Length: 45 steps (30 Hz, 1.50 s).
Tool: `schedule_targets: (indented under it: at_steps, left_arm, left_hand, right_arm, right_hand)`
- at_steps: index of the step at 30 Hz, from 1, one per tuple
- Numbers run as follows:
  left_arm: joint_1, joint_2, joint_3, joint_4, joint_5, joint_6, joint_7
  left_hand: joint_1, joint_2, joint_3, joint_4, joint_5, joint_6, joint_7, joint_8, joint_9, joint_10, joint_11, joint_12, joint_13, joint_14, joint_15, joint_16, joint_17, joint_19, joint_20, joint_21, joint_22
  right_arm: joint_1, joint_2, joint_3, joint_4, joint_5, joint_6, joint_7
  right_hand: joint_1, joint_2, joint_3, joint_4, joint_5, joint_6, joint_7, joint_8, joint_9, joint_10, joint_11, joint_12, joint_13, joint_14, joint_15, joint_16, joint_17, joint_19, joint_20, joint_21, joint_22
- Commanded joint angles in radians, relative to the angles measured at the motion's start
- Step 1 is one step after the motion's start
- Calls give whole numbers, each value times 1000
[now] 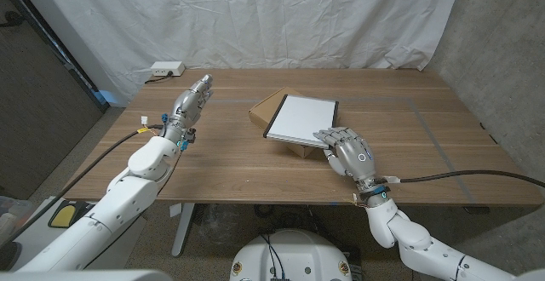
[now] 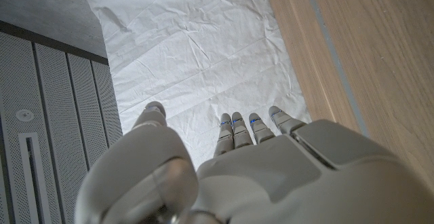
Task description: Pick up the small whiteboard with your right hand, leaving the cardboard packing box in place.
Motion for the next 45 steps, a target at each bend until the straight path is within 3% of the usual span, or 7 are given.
schedule_targets:
  at_steps: [1, 9, 18, 31, 45]
  left_arm:
    - [-12, 0, -1, 15, -7, 1, -12]
    - [-13, 7, -11, 21, -13, -3, -20]
    - [-19, 5, -13, 42, -25, -9, -37]
    - [-39, 1, -4, 75, -39, -8, -64]
    - [-52, 11, -2, 56, -27, 0, -56]
  left_hand:
    - [3, 7, -4, -1, 0, 4, 3, -3, 4, -2, 0, 0, 0, -3, 7, -3, 2, -8, 3, 1, 3]
    - [3, 8, -4, -1, 0, 4, 2, -4, 4, -2, -3, 0, 0, -4, 7, -3, 2, -8, 3, 1, 3]
    - [4, 8, -6, -1, 0, 4, 2, -4, 4, -2, -1, 0, 0, -3, 6, -2, 2, -9, 2, 1, 3]
    - [5, 8, -7, -2, -1, 4, 1, -4, 4, -1, -2, 0, 0, -3, 7, -3, 2, -8, 1, 2, 3]
    - [5, 9, -8, -2, -1, 3, 2, -4, 4, -2, -1, 0, 0, -3, 7, -2, 2, -9, 1, 2, 4]
  right_arm:
    - [15, 12, 0, 5, 3, 3, -14]
    - [19, 10, 2, -9, -6, -6, -9]
    - [18, 3, 5, -40, -20, -21, 11]
    - [12, 1, 20, -81, -24, -36, 44]
    - [-5, -3, 45, -105, -28, -45, 23]
  right_hand:
    - [36, 23, -13, 6, -1, 107, -30, -3, 20, 36, -20, -17, 6, 22, -157, -10, 11, -35, -160, 81, -9]
    - [47, 20, -23, 5, -4, 161, -31, 0, 20, 84, -19, -21, 3, 76, -157, -8, 6, -65, -158, 226, -22]
    - [53, 16, -30, -1, -4, 179, -29, -4, 21, 104, -19, -27, 3, 100, -158, -5, 6, -86, -156, 303, -28]
    - [59, 16, -32, -4, -4, 177, -29, -5, 24, 99, -18, -29, 5, 103, -158, -4, 14, -103, -156, 344, -30]
    - [65, 15, -33, -5, -4, 183, -28, -3, 26, 102, -18, -27, 6, 114, -158, -1, 21, -118, -155, 385, -32]
